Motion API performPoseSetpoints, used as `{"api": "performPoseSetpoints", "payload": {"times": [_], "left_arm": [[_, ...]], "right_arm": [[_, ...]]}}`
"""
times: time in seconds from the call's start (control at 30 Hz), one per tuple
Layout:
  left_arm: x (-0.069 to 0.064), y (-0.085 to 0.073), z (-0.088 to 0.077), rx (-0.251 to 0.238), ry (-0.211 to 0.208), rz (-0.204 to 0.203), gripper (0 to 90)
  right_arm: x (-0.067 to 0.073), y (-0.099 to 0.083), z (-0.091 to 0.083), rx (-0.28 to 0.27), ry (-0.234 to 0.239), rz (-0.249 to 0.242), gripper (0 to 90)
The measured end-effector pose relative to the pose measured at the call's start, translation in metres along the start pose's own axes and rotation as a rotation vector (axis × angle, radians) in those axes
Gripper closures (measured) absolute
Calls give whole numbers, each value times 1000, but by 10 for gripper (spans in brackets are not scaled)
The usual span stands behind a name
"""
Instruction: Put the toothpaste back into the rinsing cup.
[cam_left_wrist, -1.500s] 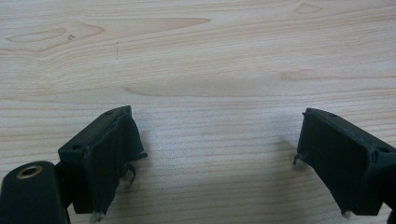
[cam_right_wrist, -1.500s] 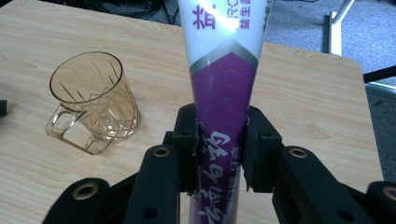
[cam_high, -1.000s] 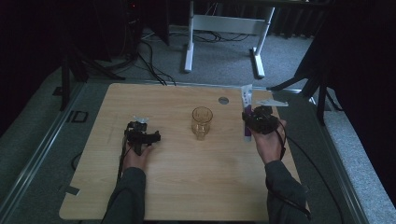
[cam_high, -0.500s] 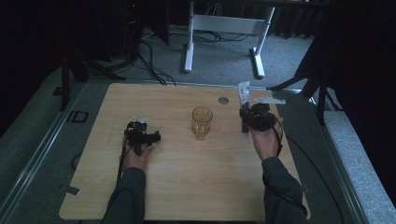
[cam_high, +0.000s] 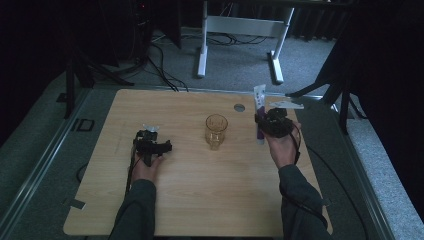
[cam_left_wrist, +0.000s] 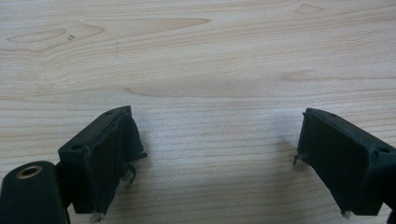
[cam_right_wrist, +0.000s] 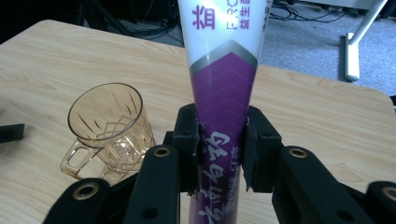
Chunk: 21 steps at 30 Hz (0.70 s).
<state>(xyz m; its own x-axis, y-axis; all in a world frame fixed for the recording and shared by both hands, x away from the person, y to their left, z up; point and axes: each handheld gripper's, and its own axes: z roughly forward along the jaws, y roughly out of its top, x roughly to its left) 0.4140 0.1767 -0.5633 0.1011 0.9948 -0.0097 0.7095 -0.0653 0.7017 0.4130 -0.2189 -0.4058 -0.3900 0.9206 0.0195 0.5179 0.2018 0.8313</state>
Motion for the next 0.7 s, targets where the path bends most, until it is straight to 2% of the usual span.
{"api": "performPoseSetpoints", "payload": {"times": [0.27,0.7], "left_arm": [[0,0,0,0,0,1,111],[0,0,0,0,0,0,111]], "right_arm": [[-2,0,4,-12,6,10,706],[3,4,9,-32,18,-27,706]]}}
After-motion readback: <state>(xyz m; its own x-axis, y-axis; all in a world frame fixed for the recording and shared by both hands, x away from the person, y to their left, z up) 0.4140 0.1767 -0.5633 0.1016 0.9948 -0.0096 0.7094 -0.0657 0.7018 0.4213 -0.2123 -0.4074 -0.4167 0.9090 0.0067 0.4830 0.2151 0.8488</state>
